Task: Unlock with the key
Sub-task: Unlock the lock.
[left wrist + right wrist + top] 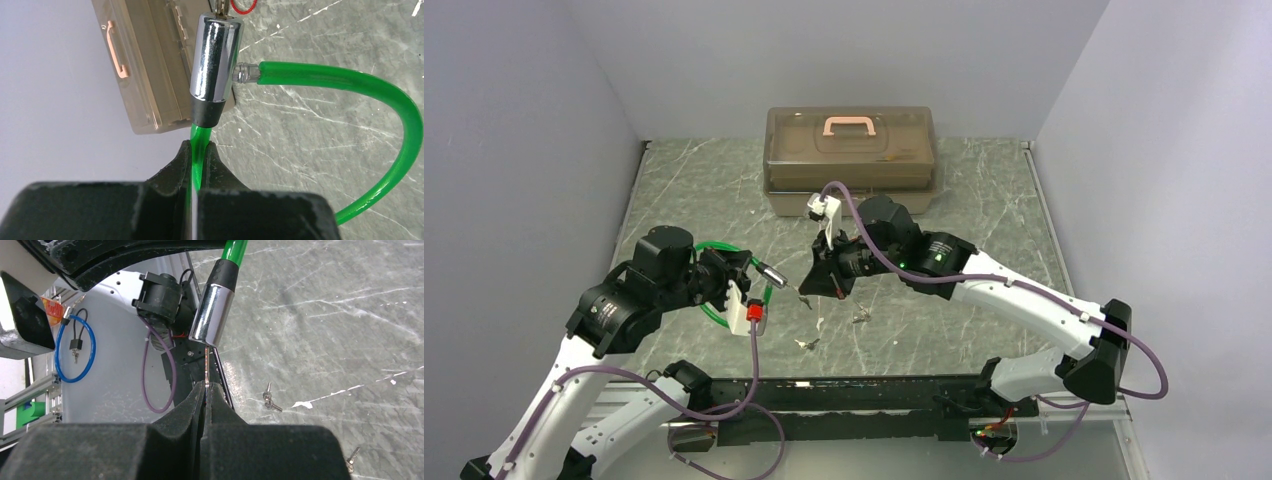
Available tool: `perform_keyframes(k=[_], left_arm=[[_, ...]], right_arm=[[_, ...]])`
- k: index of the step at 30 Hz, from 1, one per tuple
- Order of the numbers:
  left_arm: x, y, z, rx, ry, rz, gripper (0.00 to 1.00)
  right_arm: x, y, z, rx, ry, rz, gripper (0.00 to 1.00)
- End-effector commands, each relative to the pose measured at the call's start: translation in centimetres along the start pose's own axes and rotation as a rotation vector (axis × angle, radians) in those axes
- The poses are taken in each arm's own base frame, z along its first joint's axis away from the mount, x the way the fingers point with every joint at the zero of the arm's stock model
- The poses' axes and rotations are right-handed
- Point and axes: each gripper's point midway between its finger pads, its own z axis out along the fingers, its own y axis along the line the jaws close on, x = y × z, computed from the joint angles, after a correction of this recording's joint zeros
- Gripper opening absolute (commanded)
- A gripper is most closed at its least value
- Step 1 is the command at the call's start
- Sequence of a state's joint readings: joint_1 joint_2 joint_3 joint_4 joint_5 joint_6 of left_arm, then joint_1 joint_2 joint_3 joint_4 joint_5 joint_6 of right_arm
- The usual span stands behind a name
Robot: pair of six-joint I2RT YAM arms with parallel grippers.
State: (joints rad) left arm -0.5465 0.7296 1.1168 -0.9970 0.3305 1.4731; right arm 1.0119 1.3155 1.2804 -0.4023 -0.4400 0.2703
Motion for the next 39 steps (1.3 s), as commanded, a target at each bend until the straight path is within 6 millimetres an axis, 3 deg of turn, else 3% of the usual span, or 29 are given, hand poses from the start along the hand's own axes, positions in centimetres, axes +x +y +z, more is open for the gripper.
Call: perform_keyframes(k=[1,17,28,39], left_arm=[[-1.8,1.5,-0.6,-0.057,-0.080,0.038,0.00],[-2.2,1.7,-0.8,-0.056,-0.100,0.020,0.00],[-1.4,1.6,-0.7,-0.061,-0.054,0.029,0.00],[-2.3,0.4,-0.8,-0.005,-0.099,0.062,0.00]], right_arm=[[-3.9,-0.1,0.2,0.038,-0.113,-0.036,0.00],[-5.1,0.6,1.5,0.069,-0.153,-0.059,0.00],[-6.5,-1.4,1.6,0.193,-0.236,0.041,0.00],[-6.7,0.4,2.2,0.089,-0.227,0.016,0.00]])
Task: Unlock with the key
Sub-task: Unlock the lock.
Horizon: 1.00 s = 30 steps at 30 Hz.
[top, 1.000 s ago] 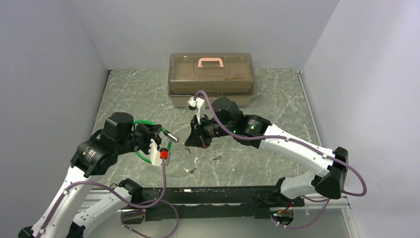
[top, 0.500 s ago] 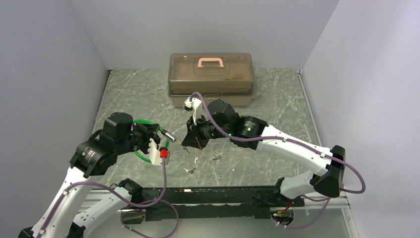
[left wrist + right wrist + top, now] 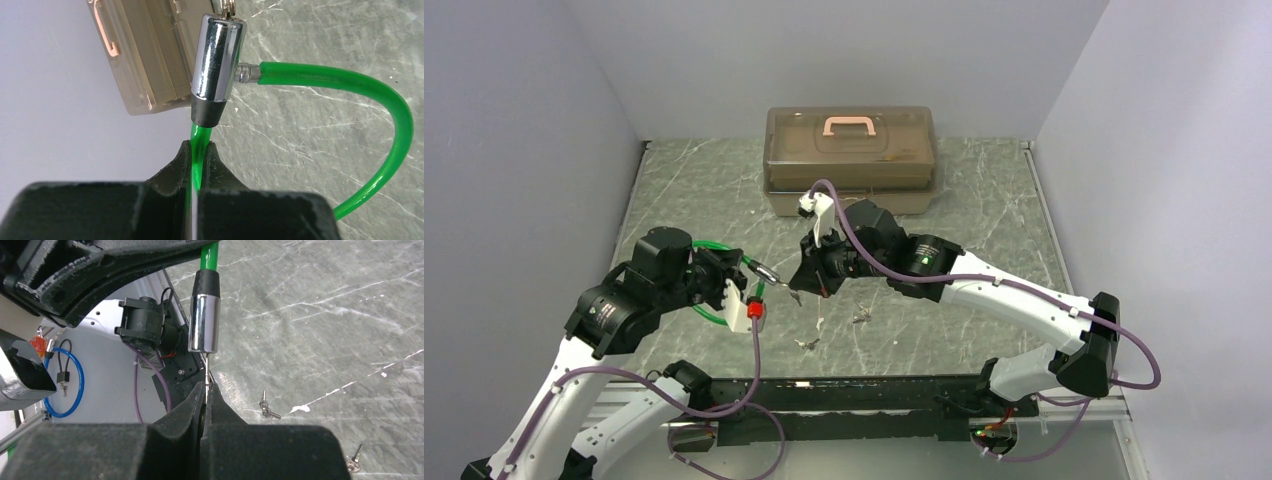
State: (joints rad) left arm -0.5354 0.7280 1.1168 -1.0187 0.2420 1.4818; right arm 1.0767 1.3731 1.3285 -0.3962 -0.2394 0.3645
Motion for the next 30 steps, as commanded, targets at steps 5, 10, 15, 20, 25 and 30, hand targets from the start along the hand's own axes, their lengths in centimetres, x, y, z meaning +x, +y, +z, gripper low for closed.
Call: perform_keyframes(k=[5,10,15,20,25,30], left_arm=[[-4.5,1.3,-0.5,-0.025,-0.215,0.040,0.00],[-4.2,3.7,-0.8,-0.115,-0.198,-0.055,0.00],[-3.4,4.8,-1.5,-0.198,-0.167,-0.150,0.00],[-2.5,4.8,-1.6,-0.238,-0.135,-0.247,0.00],[-1.9,5.0,-1.0,-0.256,-0.125,-0.366,0.00],[-1.8,1.0,1.9,-0.135,-0.137,-0.464,0.00]], right_arm=[[-6.1,1.9,0.8,-0.061,-0.194,-0.012,0.00],[-5.4,1.5,0.8,-0.053,-0.216,0.001,0.00],[-4.1,0.6,-0.8,-0.011,-0.254,0.010,0.00],[-4.2,-0.8,-4.2,0.078,-0.341,-0.007,0.00],[-4.4,-1.6,-7.3,0.104,-0.505,0.007,0.00],[-4.9,-1.7,-8.8,0.086,-0.623,0.023,0.00]])
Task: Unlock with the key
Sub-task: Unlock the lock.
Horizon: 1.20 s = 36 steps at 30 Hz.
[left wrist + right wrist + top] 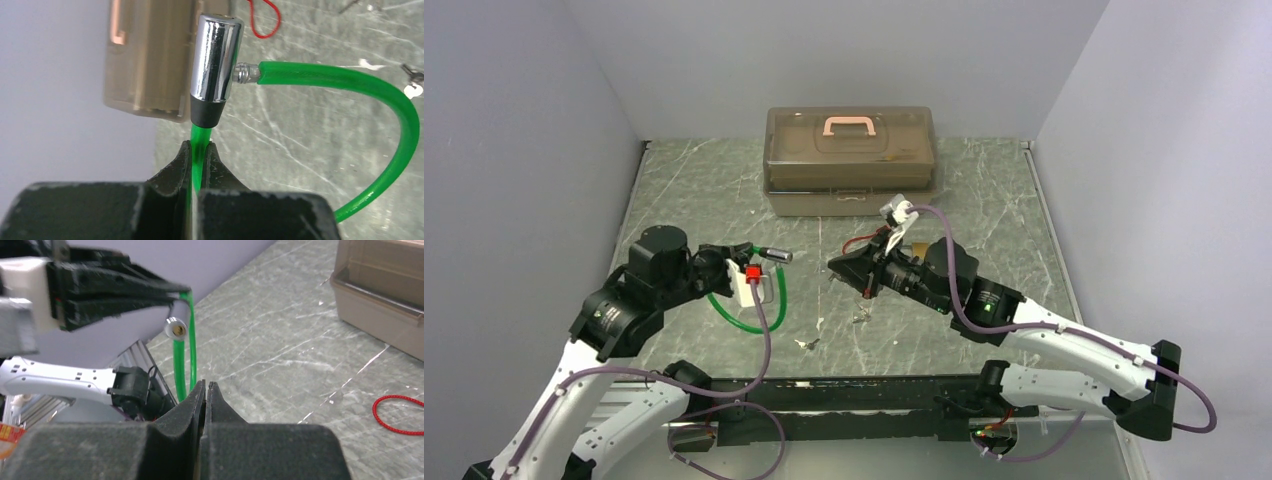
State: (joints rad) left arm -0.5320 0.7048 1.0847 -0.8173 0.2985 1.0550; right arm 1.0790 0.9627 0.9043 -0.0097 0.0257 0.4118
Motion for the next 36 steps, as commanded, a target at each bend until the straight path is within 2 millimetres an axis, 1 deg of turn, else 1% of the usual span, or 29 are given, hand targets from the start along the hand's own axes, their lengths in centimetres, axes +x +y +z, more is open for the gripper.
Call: perform_keyframes(k=[1,4,7,8,10,16,18,21,24,30,36], left_arm=[[0.9,-2.6,1.8,0.056,-0.022,-0.098,0.00],[2.4,-4.9,3.1,0.106,-0.004,-0.117,0.00],[3.2,-5.8,3.9,0.112,0.004,-0.111,0.00],[3.3,-5.7,4.0,0.100,0.003,-0.120,0.00],[2.9,-4.7,4.0,0.049,-0.014,-0.139,0.00],[0.2,-2.9,2.8,-0.002,-0.104,-0.217,0.00],[-1.1,-2.2,2.2,-0.012,-0.146,-0.247,0.00],[-3.2,-1.8,1.5,0.015,-0.224,-0.259,0.00],[-4.2,-0.9,0.8,-0.009,-0.261,-0.285,0.00],[-5.3,0.1,-0.2,-0.030,-0.296,-0.327,0.00],[-4.8,0.5,-0.5,-0.065,-0.281,-0.376,0.00]], right_arm=[[-3.7,0.4,-0.5,-0.019,-0.205,0.033,0.00],[-4.3,0.8,-0.8,-0.044,-0.256,0.047,0.00],[-4.7,1.0,-1.1,-0.066,-0.294,0.066,0.00],[-4.9,1.1,-1.2,-0.073,-0.311,0.077,0.00],[-5.0,1.1,-1.5,-0.085,-0.346,0.103,0.00],[-4.8,1.0,-1.4,-0.106,-0.387,0.140,0.00],[-5.4,1.2,-1.6,-0.124,-0.423,0.156,0.00],[-6.5,1.8,-1.4,-0.140,-0.459,0.161,0.00],[-7.5,2.6,-1.1,-0.160,-0.491,0.149,0.00],[-8.7,4.2,-0.7,-0.183,-0.535,0.135,0.00],[-10.1,5.2,-1.1,-0.157,-0.575,0.104,0.00]])
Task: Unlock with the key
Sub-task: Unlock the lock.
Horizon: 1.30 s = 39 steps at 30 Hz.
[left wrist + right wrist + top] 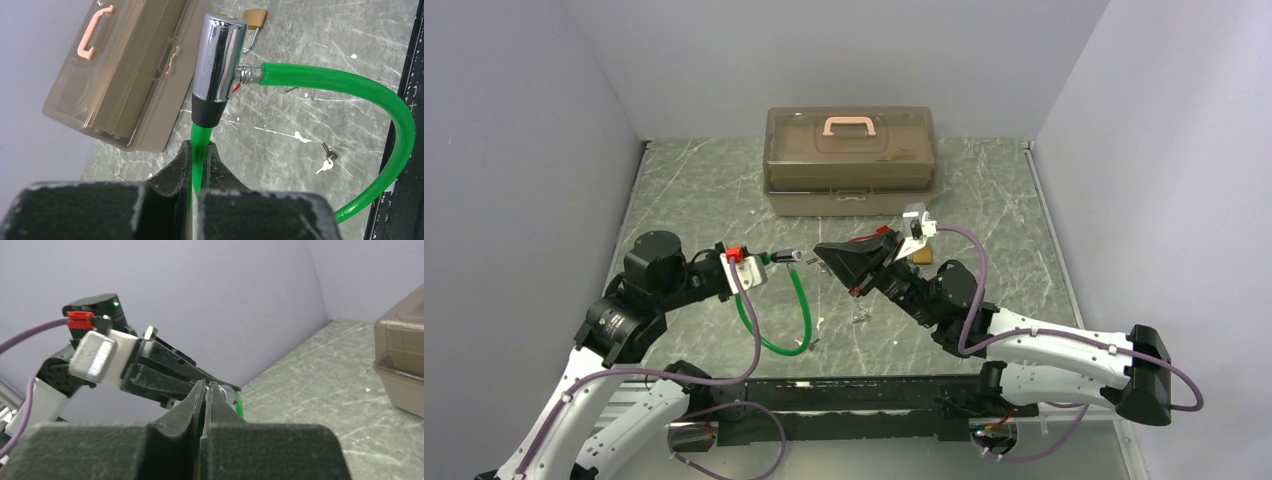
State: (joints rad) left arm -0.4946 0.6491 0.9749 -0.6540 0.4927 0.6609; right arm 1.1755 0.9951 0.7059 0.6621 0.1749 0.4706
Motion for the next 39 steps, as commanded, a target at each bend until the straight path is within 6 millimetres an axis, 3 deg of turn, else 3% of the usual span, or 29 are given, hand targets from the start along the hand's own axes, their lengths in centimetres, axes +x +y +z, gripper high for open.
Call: perform_keyframes(k=[1,12,39], left_arm=[[-3.2,1.5,-1.1,-0.067,-0.105,-0.011,0.00],[-4.3,2.4,-1.5,-0.097,-0.141,-0.062,0.00],[-4.8,2.8,-1.7,-0.101,-0.151,-0.007,0.00]], right_arm=[[-5.2,2.5,0.8,-0.021,-0.159,-0.026,0.00],[-4.9,2.5,1.9,0.030,-0.160,-0.033,0.00],[-4.1,1.8,3.6,0.094,-0.133,-0.021,0.00]])
